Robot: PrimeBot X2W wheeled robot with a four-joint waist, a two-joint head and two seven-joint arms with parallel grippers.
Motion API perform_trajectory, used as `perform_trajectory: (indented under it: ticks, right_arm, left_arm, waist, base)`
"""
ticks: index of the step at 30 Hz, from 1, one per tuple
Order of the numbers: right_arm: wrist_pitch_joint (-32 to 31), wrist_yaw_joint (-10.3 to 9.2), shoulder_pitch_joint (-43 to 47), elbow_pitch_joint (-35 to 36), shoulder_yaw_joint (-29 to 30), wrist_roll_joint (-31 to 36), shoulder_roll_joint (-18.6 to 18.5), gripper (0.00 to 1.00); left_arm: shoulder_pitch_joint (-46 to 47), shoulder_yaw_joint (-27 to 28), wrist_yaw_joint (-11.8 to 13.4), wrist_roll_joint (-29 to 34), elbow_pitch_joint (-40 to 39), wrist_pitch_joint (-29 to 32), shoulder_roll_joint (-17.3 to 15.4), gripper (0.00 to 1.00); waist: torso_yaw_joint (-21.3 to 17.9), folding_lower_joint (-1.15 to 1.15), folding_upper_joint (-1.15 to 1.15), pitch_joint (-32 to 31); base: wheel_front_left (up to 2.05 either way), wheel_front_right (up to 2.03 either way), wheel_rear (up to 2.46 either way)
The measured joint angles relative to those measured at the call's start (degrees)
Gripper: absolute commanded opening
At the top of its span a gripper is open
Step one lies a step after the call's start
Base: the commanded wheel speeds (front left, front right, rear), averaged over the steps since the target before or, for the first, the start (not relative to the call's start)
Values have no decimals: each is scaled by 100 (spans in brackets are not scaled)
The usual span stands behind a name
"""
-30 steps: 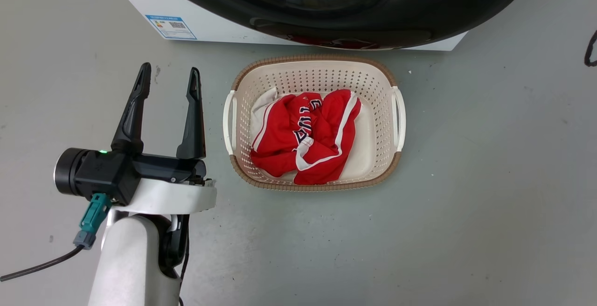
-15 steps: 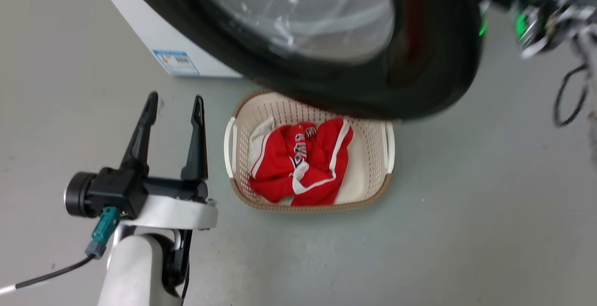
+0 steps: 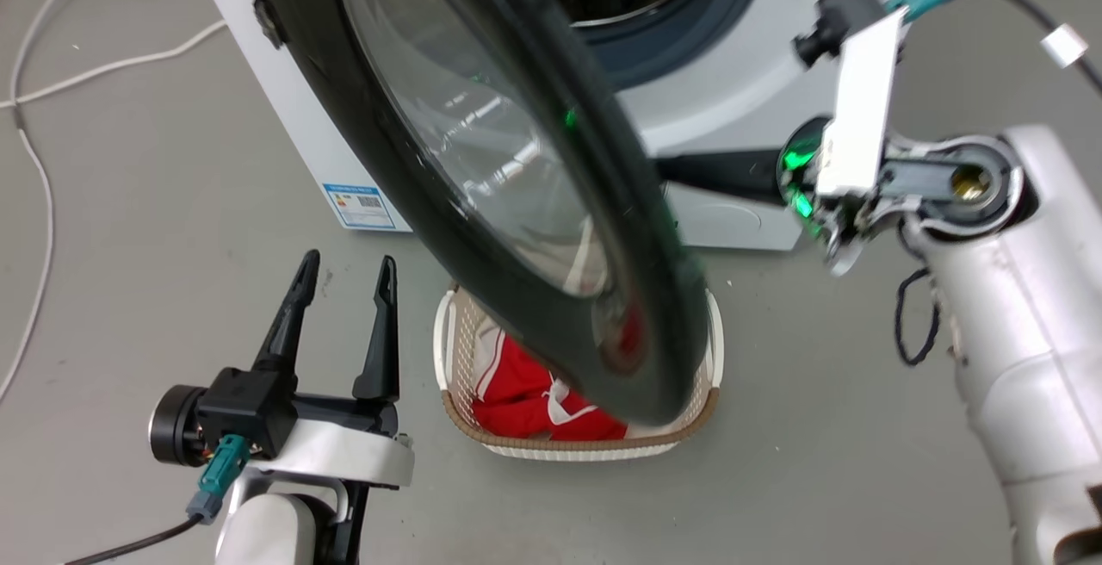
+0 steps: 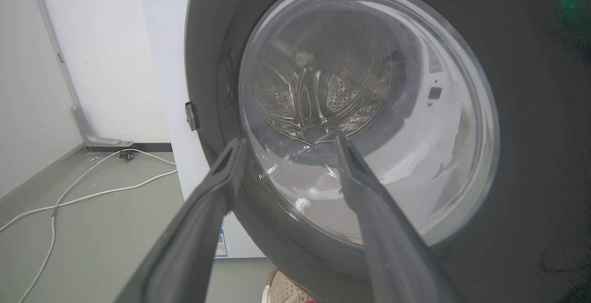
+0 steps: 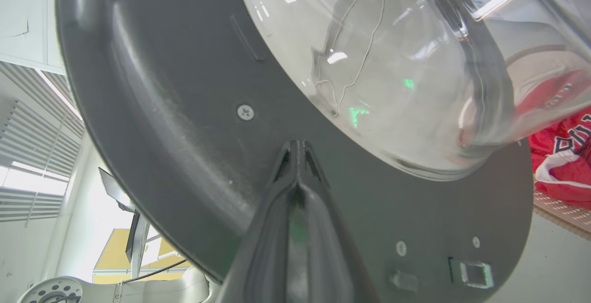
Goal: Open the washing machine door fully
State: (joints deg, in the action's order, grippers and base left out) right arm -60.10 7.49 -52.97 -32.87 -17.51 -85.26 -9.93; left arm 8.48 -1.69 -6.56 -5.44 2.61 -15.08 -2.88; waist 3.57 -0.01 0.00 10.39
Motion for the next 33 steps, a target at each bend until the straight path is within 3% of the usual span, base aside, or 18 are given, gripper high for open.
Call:
perform_trajectory:
  ticks: [11,20,23,29,33]
  right_arm:
    - [-151,0,782,862,-342,-32,423,0]
    - [115,0,1196,1181,-397,-53,589,0]
    - [672,0,1405,1236,-258,18,644,0]
    - [2619,0,2070,1189,278,363,682,0]
    - [3601,0,2598,1143,631,365,691,0]
  left_arm:
    - [-177,-163,51,-82,58,0,-1,100]
    - [-229,-136,78,-119,49,0,-1,100]
    - [-248,-107,81,-119,63,0,0,100]
    - [-382,-36,102,-119,102,0,0,100]
    - [-506,29,105,-119,130,0,0,100]
  waist:
    - [235,0,0,-324]
    - [274,0,0,-391]
    - [238,0,0,-435]
    - [129,0,0,-609]
    - [35,0,0,-735]
  base:
    - [0,0,0]
    - [0,0,0]
    - [0,0,0]
    - [0,0,0]
    - [0,0,0]
